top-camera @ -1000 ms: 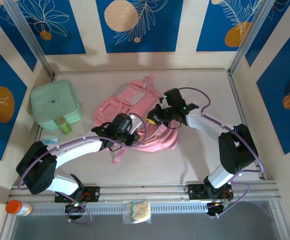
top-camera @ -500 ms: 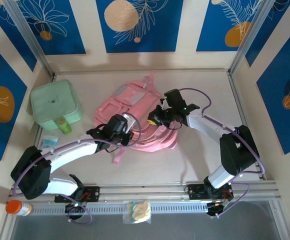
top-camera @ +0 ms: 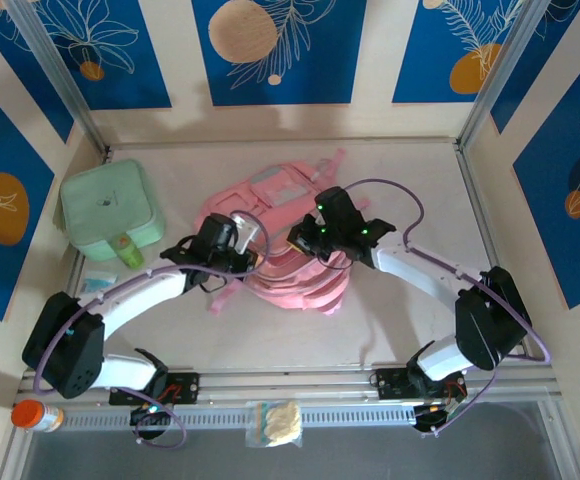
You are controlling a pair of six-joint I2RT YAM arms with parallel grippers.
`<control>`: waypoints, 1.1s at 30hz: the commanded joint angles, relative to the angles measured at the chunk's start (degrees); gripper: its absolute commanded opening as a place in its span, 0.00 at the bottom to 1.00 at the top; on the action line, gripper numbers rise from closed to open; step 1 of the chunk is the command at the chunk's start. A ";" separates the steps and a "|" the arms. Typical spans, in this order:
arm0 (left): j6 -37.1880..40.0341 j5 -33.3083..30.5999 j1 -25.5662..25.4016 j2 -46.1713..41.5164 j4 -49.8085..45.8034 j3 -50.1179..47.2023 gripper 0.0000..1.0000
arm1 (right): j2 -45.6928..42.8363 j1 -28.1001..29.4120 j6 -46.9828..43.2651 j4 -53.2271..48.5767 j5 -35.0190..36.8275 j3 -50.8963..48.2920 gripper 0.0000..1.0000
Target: Pack the student bag
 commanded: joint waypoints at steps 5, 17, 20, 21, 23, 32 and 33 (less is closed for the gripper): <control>2.80 0.02 4.98 -7.54 0.15 -1.00 0.34 | 5.14 1.20 -1.27 -1.39 -2.89 9.91 0.00; 18.82 -0.64 -6.15 -14.81 5.04 -1.93 0.66 | 5.54 -0.45 -1.85 -2.33 -6.37 11.34 0.00; 21.38 -3.75 -8.64 -9.97 7.29 -0.42 0.68 | 5.54 -0.39 -2.22 -2.93 -6.11 12.01 0.00; 21.69 -4.94 -9.04 -8.97 9.46 -0.80 0.70 | 5.60 -0.38 -2.20 -3.03 -6.10 12.21 0.00; 22.10 -7.88 -9.15 -7.23 13.11 -1.26 0.72 | 5.71 -0.44 -2.24 -2.73 -6.46 12.13 0.00; 22.49 -15.72 -9.09 -0.13 24.80 0.94 0.53 | 5.92 -0.66 -2.84 -1.78 -7.90 11.68 0.08; 22.54 -16.01 -9.10 1.06 24.36 1.82 0.47 | 5.68 -0.91 -3.44 -1.92 -8.21 11.76 0.12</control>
